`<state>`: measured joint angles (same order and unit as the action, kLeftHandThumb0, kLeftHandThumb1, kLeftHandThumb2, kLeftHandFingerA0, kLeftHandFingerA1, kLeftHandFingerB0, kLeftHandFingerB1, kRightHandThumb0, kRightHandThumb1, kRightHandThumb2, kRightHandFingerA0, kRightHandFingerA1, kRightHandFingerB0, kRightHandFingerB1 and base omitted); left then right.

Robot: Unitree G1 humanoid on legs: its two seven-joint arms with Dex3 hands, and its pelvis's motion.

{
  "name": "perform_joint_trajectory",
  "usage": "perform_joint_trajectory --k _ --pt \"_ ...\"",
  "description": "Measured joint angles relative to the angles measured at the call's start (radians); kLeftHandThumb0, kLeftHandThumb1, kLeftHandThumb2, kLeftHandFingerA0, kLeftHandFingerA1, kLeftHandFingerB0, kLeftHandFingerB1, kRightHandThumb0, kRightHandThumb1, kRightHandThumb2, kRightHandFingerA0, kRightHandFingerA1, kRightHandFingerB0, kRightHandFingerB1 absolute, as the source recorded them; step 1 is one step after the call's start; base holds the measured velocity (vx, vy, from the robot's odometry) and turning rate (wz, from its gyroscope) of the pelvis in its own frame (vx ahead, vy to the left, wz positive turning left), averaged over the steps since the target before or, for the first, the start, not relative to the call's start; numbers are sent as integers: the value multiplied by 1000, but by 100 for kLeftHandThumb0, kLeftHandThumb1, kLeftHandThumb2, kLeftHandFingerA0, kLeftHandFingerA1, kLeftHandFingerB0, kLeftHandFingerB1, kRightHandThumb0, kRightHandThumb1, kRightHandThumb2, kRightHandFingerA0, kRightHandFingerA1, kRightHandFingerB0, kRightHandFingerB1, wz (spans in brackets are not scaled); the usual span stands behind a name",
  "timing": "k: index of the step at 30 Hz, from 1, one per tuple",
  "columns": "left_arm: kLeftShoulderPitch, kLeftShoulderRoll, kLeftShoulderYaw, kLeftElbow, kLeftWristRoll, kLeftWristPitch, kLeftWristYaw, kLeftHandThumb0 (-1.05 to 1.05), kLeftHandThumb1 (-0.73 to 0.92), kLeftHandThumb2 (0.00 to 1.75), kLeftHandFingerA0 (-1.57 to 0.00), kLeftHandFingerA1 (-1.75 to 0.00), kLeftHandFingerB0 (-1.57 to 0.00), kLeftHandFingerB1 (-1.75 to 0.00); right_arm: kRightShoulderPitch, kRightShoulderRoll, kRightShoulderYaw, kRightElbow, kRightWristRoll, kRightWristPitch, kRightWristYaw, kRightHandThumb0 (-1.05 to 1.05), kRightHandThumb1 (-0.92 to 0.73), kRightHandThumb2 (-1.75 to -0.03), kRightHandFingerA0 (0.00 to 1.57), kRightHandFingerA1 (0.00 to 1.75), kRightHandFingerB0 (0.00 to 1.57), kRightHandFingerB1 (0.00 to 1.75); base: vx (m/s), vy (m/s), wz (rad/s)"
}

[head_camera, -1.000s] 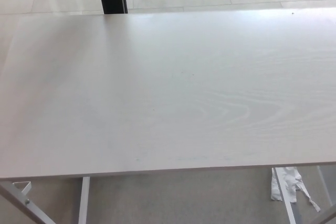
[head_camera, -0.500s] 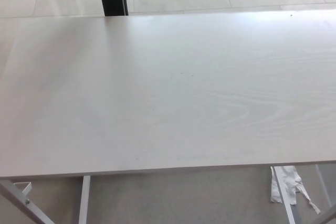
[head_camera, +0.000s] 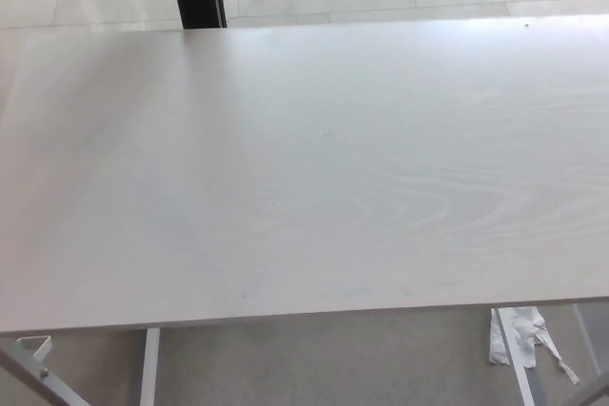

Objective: The robot uses its right hand to pick up a cube kept in the middle of the desk infront of it and hands it to a person

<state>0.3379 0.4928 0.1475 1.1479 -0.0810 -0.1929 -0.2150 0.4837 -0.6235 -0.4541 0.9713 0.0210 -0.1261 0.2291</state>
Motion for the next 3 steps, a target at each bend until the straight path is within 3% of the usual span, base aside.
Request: perform_joint_trajectory --k 3 --pt "127 -17 25 -42 -1 -35 2 -89 92 172 0 -112 0 0 36 -9 -7 50 10 -40 23 -55 -45 -83 48 64 85 70 0 0 0"
